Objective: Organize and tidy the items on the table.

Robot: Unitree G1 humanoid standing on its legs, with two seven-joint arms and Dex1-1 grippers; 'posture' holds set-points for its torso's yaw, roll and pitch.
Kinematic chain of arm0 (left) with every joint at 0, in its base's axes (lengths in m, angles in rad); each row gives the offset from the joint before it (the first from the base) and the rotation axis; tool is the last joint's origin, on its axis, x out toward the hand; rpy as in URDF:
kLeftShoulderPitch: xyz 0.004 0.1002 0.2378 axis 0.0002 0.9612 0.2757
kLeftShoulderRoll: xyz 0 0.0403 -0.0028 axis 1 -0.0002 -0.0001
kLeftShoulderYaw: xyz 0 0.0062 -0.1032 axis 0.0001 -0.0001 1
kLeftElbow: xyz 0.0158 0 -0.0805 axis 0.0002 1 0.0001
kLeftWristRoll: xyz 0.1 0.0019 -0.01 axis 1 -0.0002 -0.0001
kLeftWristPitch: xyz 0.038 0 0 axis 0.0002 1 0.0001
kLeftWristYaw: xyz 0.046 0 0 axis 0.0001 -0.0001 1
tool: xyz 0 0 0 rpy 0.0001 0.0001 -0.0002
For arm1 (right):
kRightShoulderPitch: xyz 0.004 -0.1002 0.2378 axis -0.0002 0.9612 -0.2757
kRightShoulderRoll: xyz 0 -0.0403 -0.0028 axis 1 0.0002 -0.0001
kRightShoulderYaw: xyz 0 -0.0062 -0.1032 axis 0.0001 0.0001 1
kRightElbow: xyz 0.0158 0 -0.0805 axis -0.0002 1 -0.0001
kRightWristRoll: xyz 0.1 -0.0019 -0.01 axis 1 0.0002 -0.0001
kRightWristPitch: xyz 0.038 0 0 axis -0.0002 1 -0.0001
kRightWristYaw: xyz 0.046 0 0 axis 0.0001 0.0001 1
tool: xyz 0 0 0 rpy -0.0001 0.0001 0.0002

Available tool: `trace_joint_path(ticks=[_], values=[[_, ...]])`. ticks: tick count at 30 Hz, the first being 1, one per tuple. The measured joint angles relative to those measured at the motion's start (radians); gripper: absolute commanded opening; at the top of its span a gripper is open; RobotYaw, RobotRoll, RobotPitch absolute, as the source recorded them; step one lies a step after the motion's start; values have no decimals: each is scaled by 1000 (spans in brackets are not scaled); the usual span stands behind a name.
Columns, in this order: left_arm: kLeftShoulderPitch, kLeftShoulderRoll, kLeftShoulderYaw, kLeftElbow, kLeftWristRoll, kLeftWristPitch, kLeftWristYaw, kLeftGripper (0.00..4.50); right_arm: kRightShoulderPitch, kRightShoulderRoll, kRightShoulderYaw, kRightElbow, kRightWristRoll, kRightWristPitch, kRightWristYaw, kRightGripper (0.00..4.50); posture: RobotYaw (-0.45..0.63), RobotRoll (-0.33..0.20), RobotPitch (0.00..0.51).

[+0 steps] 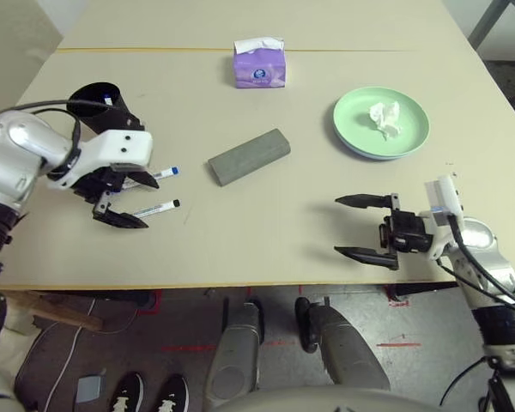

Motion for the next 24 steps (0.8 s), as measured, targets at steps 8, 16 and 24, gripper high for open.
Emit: trace_joint_path(ticks=[8, 16, 24], values=[[39, -47, 74, 8, 47, -8, 50, 4484, -17, 0, 31, -4, 0, 11, 15, 4500, -16, 0, 247], [66, -85, 102, 33, 88, -37, 89, 3237, -28, -1, 33, -5, 0, 19, 17, 4500, -32, 0, 244], [66, -113, 121, 49, 94, -37, 93, 493, -23, -9, 33, -30, 0, 31, 5, 4500, -39, 0, 238]])
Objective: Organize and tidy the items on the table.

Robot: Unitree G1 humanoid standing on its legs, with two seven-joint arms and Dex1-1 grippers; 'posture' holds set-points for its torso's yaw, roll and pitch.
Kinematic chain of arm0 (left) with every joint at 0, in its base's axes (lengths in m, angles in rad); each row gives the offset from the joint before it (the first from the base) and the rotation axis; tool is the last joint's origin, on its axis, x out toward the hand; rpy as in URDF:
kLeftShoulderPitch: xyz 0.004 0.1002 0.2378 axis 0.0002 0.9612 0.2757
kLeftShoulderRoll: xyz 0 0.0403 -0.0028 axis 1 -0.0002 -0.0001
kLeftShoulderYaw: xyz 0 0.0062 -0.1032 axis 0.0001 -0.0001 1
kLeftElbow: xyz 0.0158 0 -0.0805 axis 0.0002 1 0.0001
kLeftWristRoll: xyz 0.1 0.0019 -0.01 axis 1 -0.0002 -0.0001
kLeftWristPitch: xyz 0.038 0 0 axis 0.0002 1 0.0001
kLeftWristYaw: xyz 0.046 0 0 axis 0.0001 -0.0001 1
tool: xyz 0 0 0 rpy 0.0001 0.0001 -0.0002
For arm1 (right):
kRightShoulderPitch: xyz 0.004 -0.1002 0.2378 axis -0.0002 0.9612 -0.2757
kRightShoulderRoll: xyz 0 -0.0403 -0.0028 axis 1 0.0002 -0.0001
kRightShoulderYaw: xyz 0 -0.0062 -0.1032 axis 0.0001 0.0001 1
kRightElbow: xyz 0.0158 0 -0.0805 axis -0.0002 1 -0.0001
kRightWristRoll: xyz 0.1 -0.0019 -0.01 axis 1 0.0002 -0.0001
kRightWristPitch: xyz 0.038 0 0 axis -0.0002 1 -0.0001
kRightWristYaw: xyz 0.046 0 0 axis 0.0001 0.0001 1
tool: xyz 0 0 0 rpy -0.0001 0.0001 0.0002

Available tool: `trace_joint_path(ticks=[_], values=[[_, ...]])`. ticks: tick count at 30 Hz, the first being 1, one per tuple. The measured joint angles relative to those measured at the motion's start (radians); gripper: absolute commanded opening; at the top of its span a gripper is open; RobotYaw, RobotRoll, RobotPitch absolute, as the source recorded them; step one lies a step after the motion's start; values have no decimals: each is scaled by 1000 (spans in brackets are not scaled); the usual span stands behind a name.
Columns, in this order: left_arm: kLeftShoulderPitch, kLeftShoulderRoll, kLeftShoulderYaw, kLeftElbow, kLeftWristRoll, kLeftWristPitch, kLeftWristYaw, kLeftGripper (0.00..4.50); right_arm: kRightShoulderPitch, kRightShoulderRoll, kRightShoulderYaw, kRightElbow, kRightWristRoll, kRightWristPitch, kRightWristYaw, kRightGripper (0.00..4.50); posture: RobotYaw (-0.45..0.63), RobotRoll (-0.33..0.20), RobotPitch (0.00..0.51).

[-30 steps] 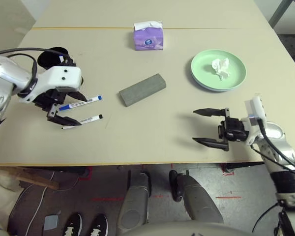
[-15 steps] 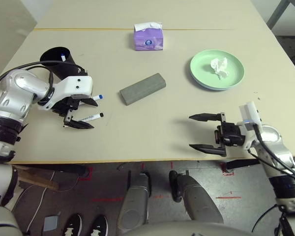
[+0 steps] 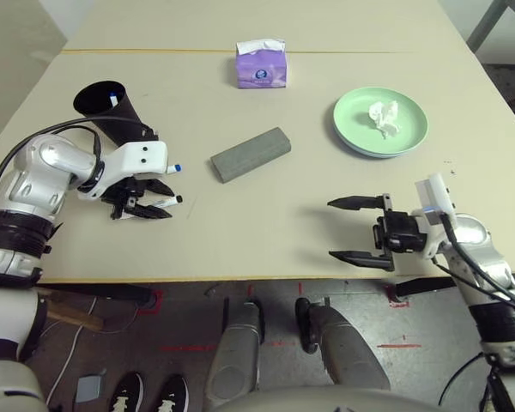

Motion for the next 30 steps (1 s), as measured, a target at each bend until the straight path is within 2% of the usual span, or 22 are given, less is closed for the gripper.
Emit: trace_joint_path(ticks=[1, 10, 15, 19, 23, 27, 30], values=[[0, -1, 1, 0, 1, 1, 0, 294, 0, 0, 0, 0, 0, 1, -2, 4500, -40, 0, 237], [-10, -3, 24, 0, -2, 15, -16, 293, -3, 0, 0, 0, -1, 1, -19, 4500, -42, 0, 229], [-27, -4, 69, -30, -61, 145, -57, 293, -4, -1, -1, 0, -3, 1, -23, 4500, -45, 0, 231], [-180, -8, 212, -45, -206, 420, -39, 293, -18, -5, -9, 3, -2, 1, -39, 4500, -29, 0, 230], [-380, -18, 380, 3, -327, 629, 82, 293, -33, -9, -19, 17, 0, 3, -47, 4500, -3, 0, 227], [-576, -11, 539, 132, -407, 695, 254, 293, -54, -3, -19, 48, 0, 3, -49, 4500, 12, 0, 223], [-609, 23, 591, 221, -405, 628, 359, 293, -82, 8, -19, 66, -1, 2, -49, 4500, 20, 0, 222]])
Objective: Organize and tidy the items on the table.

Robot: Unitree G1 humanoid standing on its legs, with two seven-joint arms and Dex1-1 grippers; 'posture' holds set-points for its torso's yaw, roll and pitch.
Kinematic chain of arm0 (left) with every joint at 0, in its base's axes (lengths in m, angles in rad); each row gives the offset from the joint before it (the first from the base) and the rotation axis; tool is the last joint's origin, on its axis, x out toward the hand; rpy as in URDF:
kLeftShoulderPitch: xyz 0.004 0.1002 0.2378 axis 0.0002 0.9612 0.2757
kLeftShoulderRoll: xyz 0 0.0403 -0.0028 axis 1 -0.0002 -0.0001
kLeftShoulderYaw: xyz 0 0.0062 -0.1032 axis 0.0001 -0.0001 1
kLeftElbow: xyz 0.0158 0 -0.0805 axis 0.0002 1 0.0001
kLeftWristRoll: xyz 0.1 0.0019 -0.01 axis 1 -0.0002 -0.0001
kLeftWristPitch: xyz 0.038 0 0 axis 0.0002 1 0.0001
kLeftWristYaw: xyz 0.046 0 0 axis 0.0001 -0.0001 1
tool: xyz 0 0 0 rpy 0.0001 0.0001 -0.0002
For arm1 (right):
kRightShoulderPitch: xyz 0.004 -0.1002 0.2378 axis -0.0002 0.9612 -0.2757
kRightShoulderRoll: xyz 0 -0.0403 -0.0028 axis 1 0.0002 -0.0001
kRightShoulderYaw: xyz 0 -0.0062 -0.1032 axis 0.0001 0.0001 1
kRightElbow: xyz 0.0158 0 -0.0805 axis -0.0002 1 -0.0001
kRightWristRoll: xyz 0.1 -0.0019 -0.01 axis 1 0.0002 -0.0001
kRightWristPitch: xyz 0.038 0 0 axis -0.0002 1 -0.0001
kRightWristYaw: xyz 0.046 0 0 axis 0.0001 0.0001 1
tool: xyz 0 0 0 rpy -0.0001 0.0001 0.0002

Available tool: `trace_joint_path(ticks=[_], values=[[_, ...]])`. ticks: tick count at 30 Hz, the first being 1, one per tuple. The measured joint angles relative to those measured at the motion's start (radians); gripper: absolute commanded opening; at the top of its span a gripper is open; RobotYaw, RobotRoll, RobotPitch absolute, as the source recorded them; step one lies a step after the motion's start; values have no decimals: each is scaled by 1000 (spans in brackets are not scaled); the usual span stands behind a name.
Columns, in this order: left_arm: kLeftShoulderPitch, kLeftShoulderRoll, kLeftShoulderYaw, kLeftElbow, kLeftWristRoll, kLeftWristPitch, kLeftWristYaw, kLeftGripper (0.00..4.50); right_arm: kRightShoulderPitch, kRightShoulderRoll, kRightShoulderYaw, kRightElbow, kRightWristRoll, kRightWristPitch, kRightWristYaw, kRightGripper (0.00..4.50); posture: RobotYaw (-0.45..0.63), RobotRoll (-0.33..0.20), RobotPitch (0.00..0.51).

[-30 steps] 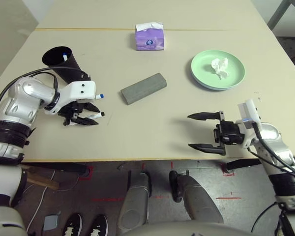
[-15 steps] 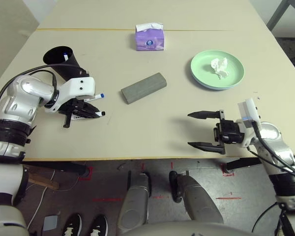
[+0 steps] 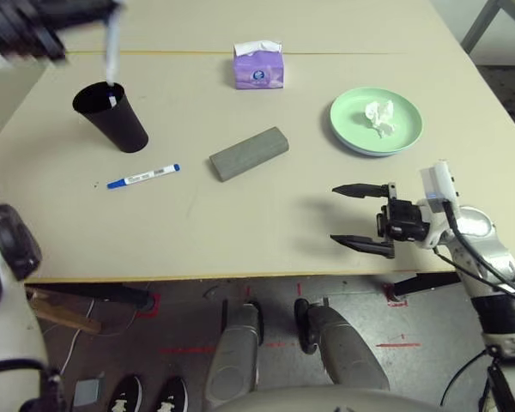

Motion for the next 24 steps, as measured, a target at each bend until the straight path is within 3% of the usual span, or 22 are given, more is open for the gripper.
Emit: trace_joint_path(ticks=[10, 24], values=[[141, 8, 11, 232, 126, -470, 289, 293, -48, 1, 0, 53, -3, -3, 1, 4500, 18, 0, 220], [143, -122, -1, 370, 167, -703, 379, 293, -18, -15, 0, 13, -4, -1, -18, 4500, -22, 0, 225]])
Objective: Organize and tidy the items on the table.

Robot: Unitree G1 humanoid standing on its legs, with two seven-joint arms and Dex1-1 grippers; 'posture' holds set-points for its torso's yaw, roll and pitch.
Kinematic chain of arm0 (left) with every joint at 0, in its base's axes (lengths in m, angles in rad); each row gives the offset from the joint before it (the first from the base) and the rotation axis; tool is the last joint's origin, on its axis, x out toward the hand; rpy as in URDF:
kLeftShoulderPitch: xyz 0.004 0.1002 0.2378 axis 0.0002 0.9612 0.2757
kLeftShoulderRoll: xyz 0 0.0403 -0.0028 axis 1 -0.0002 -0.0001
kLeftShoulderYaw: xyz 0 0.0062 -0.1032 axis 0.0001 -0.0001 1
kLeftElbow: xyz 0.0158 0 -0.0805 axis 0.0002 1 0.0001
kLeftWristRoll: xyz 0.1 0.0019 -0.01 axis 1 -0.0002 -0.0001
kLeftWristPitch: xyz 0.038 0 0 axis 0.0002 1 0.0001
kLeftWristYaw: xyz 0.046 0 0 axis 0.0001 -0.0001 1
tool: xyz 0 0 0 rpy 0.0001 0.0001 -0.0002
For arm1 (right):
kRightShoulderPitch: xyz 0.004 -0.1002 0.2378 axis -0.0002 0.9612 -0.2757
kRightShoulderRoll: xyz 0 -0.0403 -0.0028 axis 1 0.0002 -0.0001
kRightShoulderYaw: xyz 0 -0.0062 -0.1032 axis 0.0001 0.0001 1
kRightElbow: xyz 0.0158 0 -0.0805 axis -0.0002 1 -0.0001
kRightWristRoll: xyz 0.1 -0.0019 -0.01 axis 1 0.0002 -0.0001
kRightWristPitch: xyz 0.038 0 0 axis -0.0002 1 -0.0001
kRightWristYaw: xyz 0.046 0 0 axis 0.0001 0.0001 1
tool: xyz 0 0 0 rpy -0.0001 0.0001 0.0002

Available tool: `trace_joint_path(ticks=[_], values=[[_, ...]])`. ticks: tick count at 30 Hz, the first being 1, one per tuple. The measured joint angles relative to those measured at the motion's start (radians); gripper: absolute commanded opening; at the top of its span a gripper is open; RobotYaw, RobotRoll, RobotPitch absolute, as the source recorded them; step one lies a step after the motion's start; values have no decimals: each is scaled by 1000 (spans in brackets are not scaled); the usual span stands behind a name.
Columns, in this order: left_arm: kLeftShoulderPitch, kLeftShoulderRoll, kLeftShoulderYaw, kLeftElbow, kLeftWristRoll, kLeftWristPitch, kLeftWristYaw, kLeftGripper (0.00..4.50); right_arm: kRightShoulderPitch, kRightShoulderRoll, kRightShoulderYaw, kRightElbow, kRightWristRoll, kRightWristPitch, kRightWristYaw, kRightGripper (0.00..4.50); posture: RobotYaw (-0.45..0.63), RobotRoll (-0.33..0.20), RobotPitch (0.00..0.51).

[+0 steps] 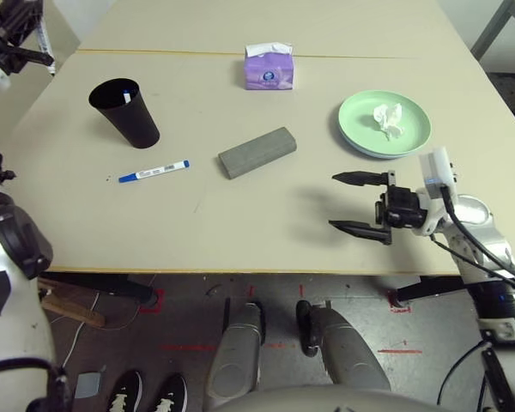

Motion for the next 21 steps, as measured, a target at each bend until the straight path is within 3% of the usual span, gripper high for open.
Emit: trace_joint_path(ticks=[10, 21], values=[[5, -30, -1, 26, 0, -67, 20, 293, 20, -22, -6, -31, 2, 11, -5, 4500, -26, 0, 221], [97, -66, -2, 36, 0, -130, 11, 293, 15, -23, -10, -37, 3, 26, -6, 4500, -25, 0, 218]])
